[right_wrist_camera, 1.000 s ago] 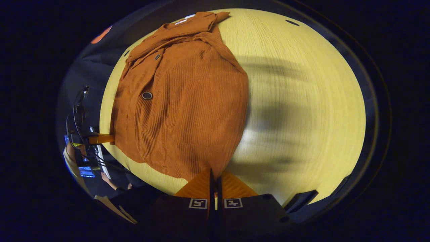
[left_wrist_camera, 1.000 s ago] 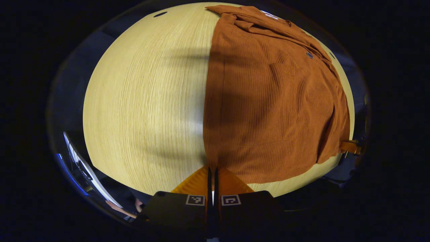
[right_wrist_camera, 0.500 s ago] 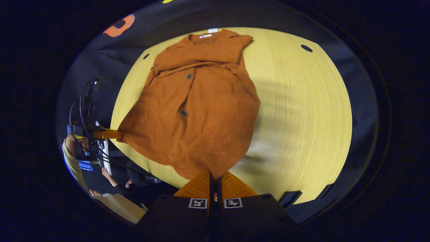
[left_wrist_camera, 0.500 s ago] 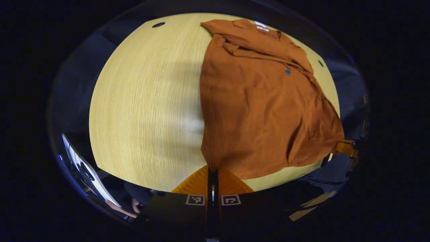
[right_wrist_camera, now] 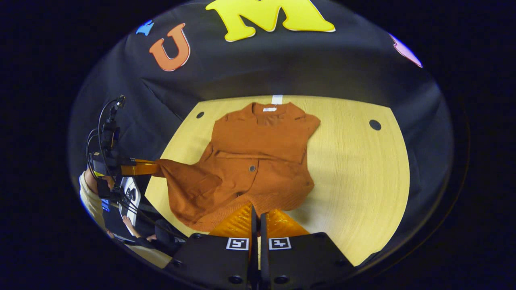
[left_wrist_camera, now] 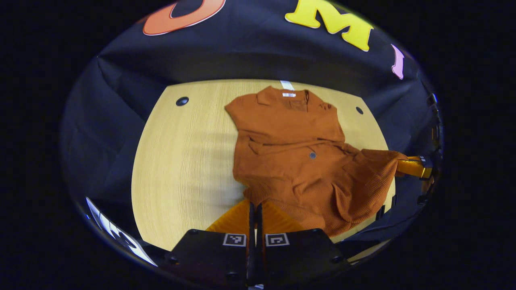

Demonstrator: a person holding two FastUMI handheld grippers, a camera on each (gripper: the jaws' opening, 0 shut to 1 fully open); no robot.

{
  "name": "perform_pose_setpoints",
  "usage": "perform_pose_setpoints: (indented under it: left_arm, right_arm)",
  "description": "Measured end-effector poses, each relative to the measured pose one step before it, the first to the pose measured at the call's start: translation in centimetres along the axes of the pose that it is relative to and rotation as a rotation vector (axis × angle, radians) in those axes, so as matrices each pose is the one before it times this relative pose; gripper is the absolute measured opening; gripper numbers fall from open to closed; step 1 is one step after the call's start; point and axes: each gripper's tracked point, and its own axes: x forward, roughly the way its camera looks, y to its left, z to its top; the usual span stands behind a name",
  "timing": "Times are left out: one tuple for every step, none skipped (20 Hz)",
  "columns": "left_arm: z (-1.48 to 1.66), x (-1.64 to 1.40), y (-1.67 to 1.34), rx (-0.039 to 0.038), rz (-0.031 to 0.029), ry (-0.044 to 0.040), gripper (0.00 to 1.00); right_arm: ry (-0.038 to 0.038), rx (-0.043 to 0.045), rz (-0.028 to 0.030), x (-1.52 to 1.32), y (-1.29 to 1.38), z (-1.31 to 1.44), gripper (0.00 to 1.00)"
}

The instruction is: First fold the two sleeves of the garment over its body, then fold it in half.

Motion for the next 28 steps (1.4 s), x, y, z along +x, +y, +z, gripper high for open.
perform_pose_setpoints:
  left_arm:
    - [2.553, -0.981, -0.264, -0.00919, 0.00059, -0.02841, 0.03]
    - [3.155, -0.098, -0.03, -0.01056, -0.00102, -0.02768, 0.03]
    - [2.091, 0.467, 0.146, -0.00985, -0.00319, -0.02231, 0.03]
    - [1.577, 0.476, 0.323, -0.00794, -0.00307, -0.01842, 0.03]
    - [1.311, 0.68, 0.243, -0.01153, -0.00298, -0.0156, 0.04]
    - [1.17, 0.964, 0.29, -0.01165, -0.00602, -0.00849, 0.03]
    - [1.256, 1.229, 0.32, -0.01306, -0.00601, -0.00549, 0.04]
    - [1.248, 1.419, 0.403, -0.01595, -0.00495, -0.00566, 0.03]
    - [0.932, 1.828, 0.175, -0.02846, -0.00779, 0.00469, 0.03]
    - [1.187, 2.122, 0.244, -0.03538, -0.01095, 0.00082, 0.03]
    - [0.894, 2.397, 0.249, -0.04481, -0.01068, 0.00849, 0.03]
    - [0.758, 2.271, 0.064, -0.047, -0.01005, 0.01601, 0.04]
    - [0.601, 2.393, -0.044, -0.03279, -0.01372, 0.00511, 0.03]
    - [0.884, 2.484, 0.399, -0.00763, 0.00911, 0.0061, 0.03]
    - [0.504, 1.948, 0.571, 0.01877, 0.01233, -0.00637, 0.04]
    - [0.38, 2.184, 0.712, 0.03247, 0.01874, -0.00915, 0.03]
    - [-0.09, 1.9, 0.247, 0.01858, 0.00607, 0.00262, 0.08]
    - [-0.483, 1.126, 0.132, 0.00543, 0.00168, 0.01983, 0.03]
    - [-0.069, 0.695, 0.249, -0.01394, 0.00112, 0.0002, 0.03]
    - [0.115, 0.213, -0.138, -0.03242, -0.01755, -0.01234, 0.03]
    - [0.585, -0.194, 0.014, -0.04234, -0.02009, -0.02845, 0.03]
    - [0.577, 0.025, -0.331, -0.04815, -0.0286, -0.0309, 0.03]
    - [0.461, -0.157, -0.498, -0.04945, -0.04224, -0.03122, 0.07]
    - [0.324, -0.077, -0.355, -0.06219, -0.03422, -0.02657, 0.04]
    - [0.067, -0.022, -0.543, -0.05502, -0.02732, -0.00966, 0.03]
    - [-0.11, -0.089, -0.381, -0.03832, -0.02148, -0.00203, 0.03]
    - [-0.092, -0.131, -0.261, -0.0356, -0.01209, -0.00582, 0.03]
    - [0.55, -0.259, 0.173, -0.04667, -0.03515, -0.00521, 0.03]
  right_arm:
    - [-0.01409, 0.00444, -0.00256, 0.19, -0.043, 1.249, 0.04]
    - [-0.01789, -0.0026, -0.01112, 0.379, -0.202, 1.34, 0.04]
    - [-0.01634, 0.00236, -0.01004, 0.488, -0.505, 1.607, 0.04]
    - [-0.01298, 0.01328, 0.00213, 0.557, -0.196, 1.716, 0.04]
    - [-0.0086, 0.02202, -0.00348, 0.556, -0.227, 1.556, 0.04]
    - [-0.00209, 0.02039, 0.0004, 1.084, -0.306, 1.572, 0.04]
    - [-0.00446, 0.02245, -0.00706, 1.191, -0.562, 1.226, 0.04]
    - [-0.00096, 0.02259, -0.00531, 1.565, -0.533, 1.397, 0.04]
    - [-0.00832, 0.02431, 0.01062, 1.376, -0.525, 1.323, 0.04]
    - [0.00481, 0.03826, -0.01143, 2.03, -0.764, 1.293, 0.04]
    - [0.00323, 0.04583, -0.00308, 2.107, -0.836, 1.008, 0.04]
    - [0.00585, 0.051, -0.00409, 2.219, -0.682, 1.031, 0.04]
    - [-0.00287, 0.04811, -0.01094, 2.276, -0.88, 0.874, 0.04]
    - [-0.01076, 0.04989, -0.00472, 2.355, -0.803, 1.235, 0.04]
    - [-0.01241, 0.04511, -0.00416, 2.3, -0.825, 0.947, 0.03]
    - [-0.00198, 0.04306, -0.02844, 2.183, -1.344, 0.656, 0.04]
    - [0.00284, 0.04496, -0.02177, 2.193, -1.312, 0.348, 0.04]
    - [0.01484, 0.0482, -0.01178, 1.864, -1.081, -0.033, 0.02]
    - [0.01305, 0.0497, -0.00166, 1.194, -1.553, -0.28, 0.03]
    - [0.0081, 0.04855, 0.00665, 0.446, -0.619, -0.116, 0.04]
    - [0.00734, 0.04085, 0.02294, 0.112, 0.096, 0.173, 0.04]
    - [-0.00828, 0.0386, 0.03462, -0.911, -0.135, 0.643, 0.05]
    - [-0.01314, 0.03904, 0.03491, -0.514, -0.011, 0.463, 0.07]
    - [-0.01669, 0.03897, 0.03019, -0.578, 0.014, 0.431, 0.06]
    - [-0.01578, 0.03747, 0.02361, -0.753, 0.007, 0.524, 0.07]
    - [-0.00679, 0.03102, 0.01639, -0.483, 0.001, 0.254, 0.08]
    - [-0.00226, 0.02204, 0.01915, -0.623, 0.319, 0.264, 0.08]
    - [0.00184, -0.00106, 0.0083, 0.184, 0.084, 0.093, 0.1]
